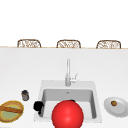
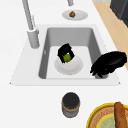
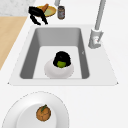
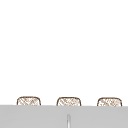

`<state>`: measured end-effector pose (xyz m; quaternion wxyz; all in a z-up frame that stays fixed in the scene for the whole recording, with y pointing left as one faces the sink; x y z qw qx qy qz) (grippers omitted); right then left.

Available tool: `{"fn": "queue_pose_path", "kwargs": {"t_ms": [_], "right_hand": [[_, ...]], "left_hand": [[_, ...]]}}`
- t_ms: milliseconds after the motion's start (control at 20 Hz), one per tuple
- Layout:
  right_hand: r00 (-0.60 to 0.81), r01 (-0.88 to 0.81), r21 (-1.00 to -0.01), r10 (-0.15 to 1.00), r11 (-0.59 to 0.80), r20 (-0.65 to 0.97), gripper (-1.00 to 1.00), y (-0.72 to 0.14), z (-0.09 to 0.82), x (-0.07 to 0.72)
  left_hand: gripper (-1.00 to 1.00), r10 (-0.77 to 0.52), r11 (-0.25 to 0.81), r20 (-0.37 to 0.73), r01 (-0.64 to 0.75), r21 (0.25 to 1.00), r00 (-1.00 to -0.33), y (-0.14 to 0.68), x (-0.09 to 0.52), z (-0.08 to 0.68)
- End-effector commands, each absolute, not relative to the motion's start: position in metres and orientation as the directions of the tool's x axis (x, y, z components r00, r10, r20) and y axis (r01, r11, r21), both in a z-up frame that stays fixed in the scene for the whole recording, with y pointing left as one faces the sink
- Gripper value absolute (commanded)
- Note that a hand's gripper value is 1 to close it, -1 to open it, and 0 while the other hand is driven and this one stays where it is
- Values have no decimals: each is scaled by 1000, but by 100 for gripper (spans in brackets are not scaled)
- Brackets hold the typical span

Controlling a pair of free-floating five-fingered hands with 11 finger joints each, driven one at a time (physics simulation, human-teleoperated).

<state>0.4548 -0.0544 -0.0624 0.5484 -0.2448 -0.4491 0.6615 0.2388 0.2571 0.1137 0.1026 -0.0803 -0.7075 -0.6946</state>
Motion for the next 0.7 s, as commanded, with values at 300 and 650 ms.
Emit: {"fn": "queue_pose_path", "kwargs": {"t_ms": [300,650], "right_hand": [[-256,-483,-875,952,21,165,100,-91,16,450],[-246,-489,-872,953,36,177,100,-108,73,440]], "left_hand": [[0,-29,22,257,256,966,-966,257,239,114],[0,-29,22,257,256,966,-966,257,239,114]]}}
